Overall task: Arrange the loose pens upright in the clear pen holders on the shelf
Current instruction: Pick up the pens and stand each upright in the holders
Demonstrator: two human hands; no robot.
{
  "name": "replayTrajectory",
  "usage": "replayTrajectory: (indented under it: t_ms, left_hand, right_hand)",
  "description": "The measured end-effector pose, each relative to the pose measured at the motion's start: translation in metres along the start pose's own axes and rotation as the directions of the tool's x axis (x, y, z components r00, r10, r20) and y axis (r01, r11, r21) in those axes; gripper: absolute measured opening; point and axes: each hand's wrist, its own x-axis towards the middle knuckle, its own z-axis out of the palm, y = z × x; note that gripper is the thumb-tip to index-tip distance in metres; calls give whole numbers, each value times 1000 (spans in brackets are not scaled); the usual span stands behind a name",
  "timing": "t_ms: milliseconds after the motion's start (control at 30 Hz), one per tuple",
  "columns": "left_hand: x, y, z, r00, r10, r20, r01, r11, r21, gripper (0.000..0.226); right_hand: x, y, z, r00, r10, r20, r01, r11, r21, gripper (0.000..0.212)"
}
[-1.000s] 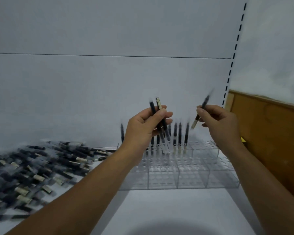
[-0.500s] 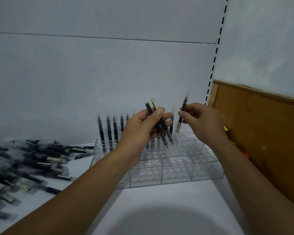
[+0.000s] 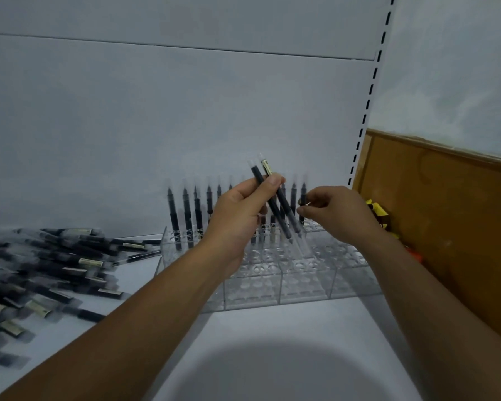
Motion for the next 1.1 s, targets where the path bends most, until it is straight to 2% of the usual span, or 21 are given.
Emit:
replayTrajectory:
  t_ms: [100, 167, 233, 267, 300, 367, 433, 467, 567, 700, 867, 1033, 1100]
  left_hand:
    - [-1, 0, 0, 1000, 12, -7, -13, 999, -41, 23]
    - [0, 0, -1, 1000, 15, -6, -15, 996, -93, 18]
    - [1, 0, -3, 1000, 13, -18, -16, 989, -149, 17]
    - [2, 0, -3, 1000, 10, -27, -15, 984, -179, 16]
    - [2, 0, -4, 999, 8, -36, -16, 978, -210, 15]
    - [2, 1, -4, 999, 14, -52, -27, 965, -259, 12]
    - [1, 2, -5, 998, 26, -60, -41, 960, -279, 12]
    - [1, 2, -5, 998, 31, -58, -46, 959, -280, 12]
    - [1, 1, -5, 998, 39, -48, -51, 959, -281, 13]
    - [-1, 1, -4, 999, 11, 31, -1, 950, -312, 11]
    - [-1, 1, -4, 997, -25, 75, 45, 959, -281, 14]
    - [-1, -2, -4, 997, -37, 74, 50, 980, -192, 18]
    - [0, -3, -4, 998, -30, 56, 40, 981, -187, 19]
  right_hand:
    - [-5, 3, -7, 1000, -7, -25, 7, 1000, 8, 29]
    - [-11, 0, -15, 987, -5, -163, 13, 999, 44, 26]
    - [-18, -10, -23, 962, 4, -274, 52, 979, 195, 30]
    - [-22, -17, -26, 966, 1, -260, 78, 953, 293, 34]
    - [-26, -24, -28, 980, -11, -196, 85, 925, 371, 39]
    - [-32, -34, -29, 999, -41, 23, 27, 907, 420, 47]
    - [-35, -38, -29, 976, -54, 209, -46, 893, 447, 46]
    - [-36, -39, -30, 968, -61, 243, -70, 867, 494, 41]
    - [-35, -37, -34, 974, -45, 222, -122, 719, 684, 26]
    - [-29, -33, -37, 982, 65, 177, -185, 531, 827, 21]
    - [-27, -30, -37, 973, 137, 187, -225, 375, 899, 18]
    - [-26, -31, -39, 975, 162, 150, -177, 165, 970, 11]
    - [-27, -33, -36, 979, 143, 147, -165, 124, 978, 3]
